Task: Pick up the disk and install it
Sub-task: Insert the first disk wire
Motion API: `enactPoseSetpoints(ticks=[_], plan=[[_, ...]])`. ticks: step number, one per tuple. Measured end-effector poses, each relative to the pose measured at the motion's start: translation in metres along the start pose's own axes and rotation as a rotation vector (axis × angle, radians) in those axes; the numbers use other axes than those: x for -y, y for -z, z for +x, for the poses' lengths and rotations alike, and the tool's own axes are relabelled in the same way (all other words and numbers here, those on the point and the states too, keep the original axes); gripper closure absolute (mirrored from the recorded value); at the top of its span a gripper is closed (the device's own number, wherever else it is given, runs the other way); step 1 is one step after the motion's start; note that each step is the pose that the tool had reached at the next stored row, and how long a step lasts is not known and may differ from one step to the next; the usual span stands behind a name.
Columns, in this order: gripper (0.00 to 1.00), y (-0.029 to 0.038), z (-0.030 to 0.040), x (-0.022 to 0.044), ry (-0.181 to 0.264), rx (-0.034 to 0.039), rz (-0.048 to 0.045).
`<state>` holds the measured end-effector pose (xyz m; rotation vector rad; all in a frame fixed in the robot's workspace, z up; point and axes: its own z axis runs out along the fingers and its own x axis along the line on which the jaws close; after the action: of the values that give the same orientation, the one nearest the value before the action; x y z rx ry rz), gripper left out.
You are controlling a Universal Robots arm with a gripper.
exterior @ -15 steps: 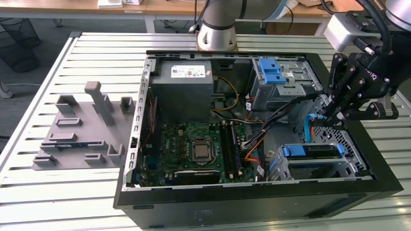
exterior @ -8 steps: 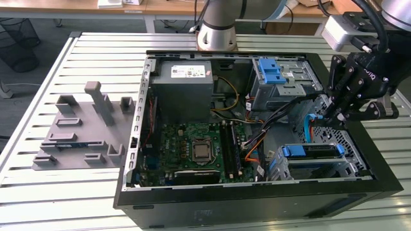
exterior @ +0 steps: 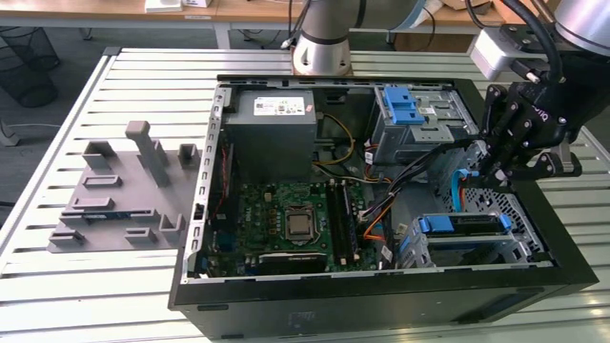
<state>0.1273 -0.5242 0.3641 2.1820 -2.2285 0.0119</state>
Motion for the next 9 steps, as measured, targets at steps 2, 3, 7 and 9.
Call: enactPoseSetpoints(ticks=[2, 3, 7, 9], plan=[[0.69, -0.0009, -0.0012, 0.0002, 0.000, 0.0002, 0.0000], [0.69, -0.0014, -0.0019, 0.0002, 0.000, 0.0002, 0.0000], [0.69, -0.0035, -0.0051, 0.0003, 0.000, -0.0006, 0.0003], [0.69, -0.0052, -0.0061, 0.0005, 0.000, -0.0037, 0.0027]])
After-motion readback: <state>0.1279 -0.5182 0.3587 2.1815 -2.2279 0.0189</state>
